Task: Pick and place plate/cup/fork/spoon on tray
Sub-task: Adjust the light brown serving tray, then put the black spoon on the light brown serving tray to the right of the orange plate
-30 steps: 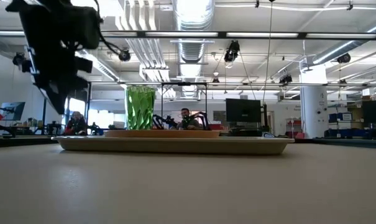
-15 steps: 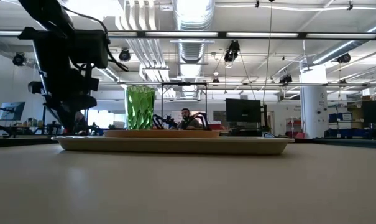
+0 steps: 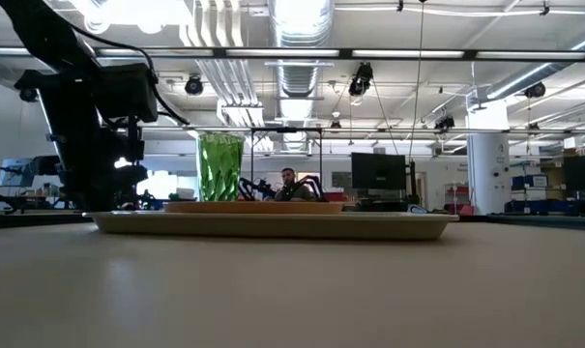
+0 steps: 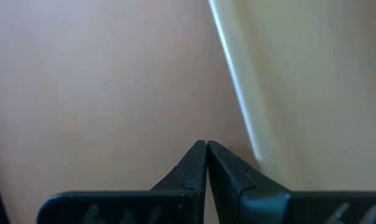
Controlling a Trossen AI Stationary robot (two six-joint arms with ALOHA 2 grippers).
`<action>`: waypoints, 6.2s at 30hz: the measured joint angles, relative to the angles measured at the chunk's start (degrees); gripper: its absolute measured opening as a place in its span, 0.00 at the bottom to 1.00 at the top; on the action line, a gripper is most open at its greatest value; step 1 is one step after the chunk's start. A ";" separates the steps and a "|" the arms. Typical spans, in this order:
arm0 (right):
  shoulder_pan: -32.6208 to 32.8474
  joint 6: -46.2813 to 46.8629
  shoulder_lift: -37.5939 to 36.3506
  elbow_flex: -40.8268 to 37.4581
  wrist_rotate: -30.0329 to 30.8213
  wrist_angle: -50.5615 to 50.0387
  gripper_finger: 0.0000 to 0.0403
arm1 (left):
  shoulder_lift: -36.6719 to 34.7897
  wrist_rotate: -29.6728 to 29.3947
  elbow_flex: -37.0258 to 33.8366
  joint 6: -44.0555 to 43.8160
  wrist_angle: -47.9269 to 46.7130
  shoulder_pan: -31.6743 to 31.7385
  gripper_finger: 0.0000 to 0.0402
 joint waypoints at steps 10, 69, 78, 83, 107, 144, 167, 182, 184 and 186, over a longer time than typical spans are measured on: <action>0.00 -0.48 -0.09 0.00 0.01 -0.21 0.02 | 0.19 7.94 1.84 -1.37 8.12 -2.07 0.00; 0.00 -10.30 -0.17 0.00 -3.01 -0.34 0.02 | 12.71 22.68 34.82 -54.96 -24.74 -53.68 0.00; 0.00 -13.67 -0.15 0.00 -3.01 -0.30 0.02 | 18.70 23.68 34.77 -63.11 -16.34 -54.54 0.00; 0.00 -14.91 -0.15 0.00 -3.20 -0.30 0.02 | 19.87 28.43 34.63 -64.66 -15.14 -54.54 0.00; 0.00 -19.02 -0.12 0.00 -4.58 -0.23 0.02 | 21.74 32.78 31.65 -69.23 -14.37 -54.56 0.45; 0.00 -18.84 -0.13 0.00 -4.62 0.55 0.02 | 26.35 12.72 29.15 -36.11 16.28 -34.39 0.00; 0.00 -18.82 -1.66 0.00 -5.42 0.53 0.02 | 40.46 26.66 39.80 -17.69 26.91 -30.76 0.00; 0.00 -18.80 -1.57 0.02 -6.00 0.53 0.02 | 40.39 26.27 41.43 -16.22 27.33 -30.39 0.11; 0.00 -18.81 -1.57 0.02 -6.23 0.55 0.02 | 40.37 26.00 41.64 -16.07 27.31 -30.24 0.11; 0.00 -18.81 -1.57 0.02 -7.47 0.56 0.02 | 40.28 25.65 41.95 -16.03 27.20 -30.02 0.11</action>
